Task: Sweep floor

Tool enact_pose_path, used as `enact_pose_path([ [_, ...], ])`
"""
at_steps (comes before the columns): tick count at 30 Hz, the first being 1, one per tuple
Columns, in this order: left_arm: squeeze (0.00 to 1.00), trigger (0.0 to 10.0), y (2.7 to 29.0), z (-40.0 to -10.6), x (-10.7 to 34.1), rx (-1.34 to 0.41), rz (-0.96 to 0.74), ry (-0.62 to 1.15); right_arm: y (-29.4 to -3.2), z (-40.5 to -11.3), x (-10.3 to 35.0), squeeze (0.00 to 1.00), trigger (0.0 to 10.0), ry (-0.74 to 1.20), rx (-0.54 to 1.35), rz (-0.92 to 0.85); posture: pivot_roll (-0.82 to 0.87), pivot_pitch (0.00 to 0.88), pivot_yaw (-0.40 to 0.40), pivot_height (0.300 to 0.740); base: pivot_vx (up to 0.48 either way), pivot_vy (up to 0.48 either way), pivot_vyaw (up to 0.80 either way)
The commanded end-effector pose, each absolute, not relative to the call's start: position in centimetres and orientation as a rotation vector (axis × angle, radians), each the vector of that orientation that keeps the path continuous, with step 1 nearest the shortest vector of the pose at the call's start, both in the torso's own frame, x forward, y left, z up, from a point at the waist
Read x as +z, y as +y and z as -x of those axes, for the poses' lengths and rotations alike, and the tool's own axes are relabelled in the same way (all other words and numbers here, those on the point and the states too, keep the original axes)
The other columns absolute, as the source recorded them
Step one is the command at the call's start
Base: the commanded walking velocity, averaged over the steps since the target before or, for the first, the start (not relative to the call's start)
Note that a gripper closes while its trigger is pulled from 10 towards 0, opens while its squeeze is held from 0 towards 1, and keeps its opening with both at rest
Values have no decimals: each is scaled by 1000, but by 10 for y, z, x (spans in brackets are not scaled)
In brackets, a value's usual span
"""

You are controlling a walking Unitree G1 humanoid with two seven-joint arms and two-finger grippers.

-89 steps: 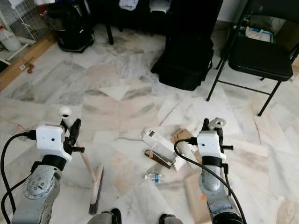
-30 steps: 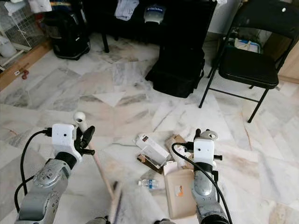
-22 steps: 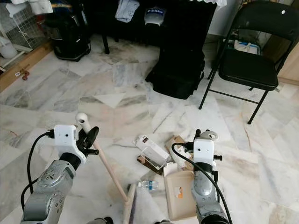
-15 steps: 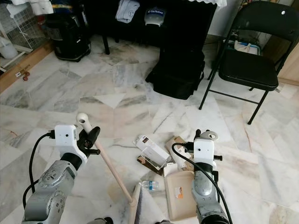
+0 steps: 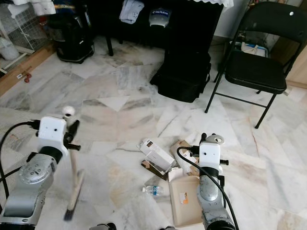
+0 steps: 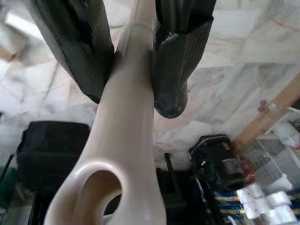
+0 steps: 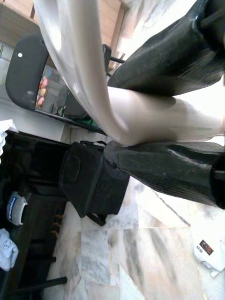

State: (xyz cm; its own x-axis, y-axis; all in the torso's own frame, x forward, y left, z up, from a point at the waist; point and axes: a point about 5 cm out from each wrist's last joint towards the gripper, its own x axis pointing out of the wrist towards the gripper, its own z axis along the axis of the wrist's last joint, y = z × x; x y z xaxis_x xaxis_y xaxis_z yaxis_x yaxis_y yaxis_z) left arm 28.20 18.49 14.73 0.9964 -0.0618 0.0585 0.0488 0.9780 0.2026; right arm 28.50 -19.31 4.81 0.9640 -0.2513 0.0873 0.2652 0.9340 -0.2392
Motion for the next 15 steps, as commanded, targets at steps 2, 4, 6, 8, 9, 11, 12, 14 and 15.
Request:
enact_pose_path([
  [2,0,10000,168,-279,136,-110,-88,-51,-191,-279,37,0,10000,4,-255,247,83,144,-18,740,0,0,0],
  [4,0,10000,166,-278,133,-102,-29,-46,-192,-279,38,0,10000,0,-255,247,83,145,-20,740,0,0,0],
  [6,0,10000,164,-277,128,-90,25,-33,-194,-279,39,0,10000,-4,-255,251,83,150,-21,740,0,0,0],
  [8,0,10000,163,-276,126,-96,46,-23,-194,-279,39,0,10000,-5,-255,252,84,151,-22,740,0,0,0],
  [9,0,10000,162,-275,126,-102,45,-21,-194,-279,39,0,10000,-6,-255,252,84,153,-22,740,0,0,0],
  [11,0,10000,157,-273,123,-136,57,-4,-194,-279,39,0,10000,-6,-253,252,82,156,-22,740,0,0,0],
  [12,0,10000,154,-272,122,-155,66,4,-194,-279,39,0,10000,-6,-252,252,82,157,-22,740,0,0,0],
  [14,0,10000,150,-271,120,-184,90,17,-193,-279,39,0,10000,-6,-252,252,84,159,-22,740,0,0,0],
  [15,0,10000,148,-270,120,-191,98,21,-193,-279,39,0,10000,-6,-252,251,84,159,-22,740,0,0,0],
])
